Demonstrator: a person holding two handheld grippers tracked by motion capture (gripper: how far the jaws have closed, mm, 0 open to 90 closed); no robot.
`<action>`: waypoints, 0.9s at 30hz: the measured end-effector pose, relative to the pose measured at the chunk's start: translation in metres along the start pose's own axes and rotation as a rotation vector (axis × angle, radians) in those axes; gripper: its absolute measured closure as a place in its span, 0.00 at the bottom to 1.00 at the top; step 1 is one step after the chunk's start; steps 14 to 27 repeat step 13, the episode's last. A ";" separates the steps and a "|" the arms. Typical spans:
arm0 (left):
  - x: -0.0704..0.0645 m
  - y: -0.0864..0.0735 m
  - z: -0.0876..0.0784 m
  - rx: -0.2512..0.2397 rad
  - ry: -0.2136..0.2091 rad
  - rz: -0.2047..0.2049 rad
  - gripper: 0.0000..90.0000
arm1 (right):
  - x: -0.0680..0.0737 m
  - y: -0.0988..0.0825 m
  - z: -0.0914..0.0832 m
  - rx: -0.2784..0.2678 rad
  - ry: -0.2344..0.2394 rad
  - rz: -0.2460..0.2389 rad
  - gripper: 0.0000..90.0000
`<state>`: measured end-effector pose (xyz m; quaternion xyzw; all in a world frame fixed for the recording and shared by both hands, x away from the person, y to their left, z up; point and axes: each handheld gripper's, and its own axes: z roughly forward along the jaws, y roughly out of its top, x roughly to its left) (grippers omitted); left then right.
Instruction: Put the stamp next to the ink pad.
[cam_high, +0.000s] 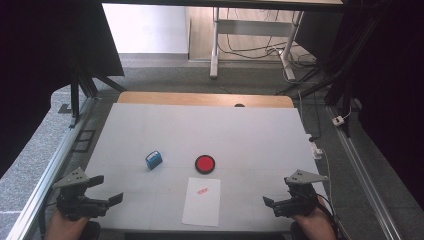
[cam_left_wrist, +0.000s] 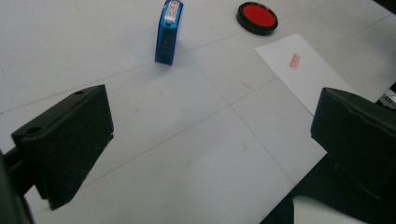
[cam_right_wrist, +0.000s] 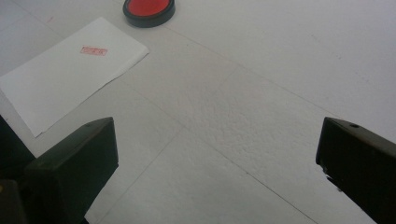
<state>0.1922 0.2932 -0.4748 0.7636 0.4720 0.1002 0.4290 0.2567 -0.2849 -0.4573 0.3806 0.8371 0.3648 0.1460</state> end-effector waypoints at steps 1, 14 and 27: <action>0.000 -0.001 0.000 0.009 0.006 0.002 0.00 | 0.000 0.000 0.000 0.000 0.000 0.000 0.00; -0.002 -0.002 0.001 0.080 0.033 -0.005 0.00 | 0.001 0.000 0.001 0.006 -0.003 -0.010 0.00; -0.002 -0.002 0.001 0.080 0.033 -0.005 0.00 | 0.001 0.000 0.001 0.006 -0.003 -0.010 0.00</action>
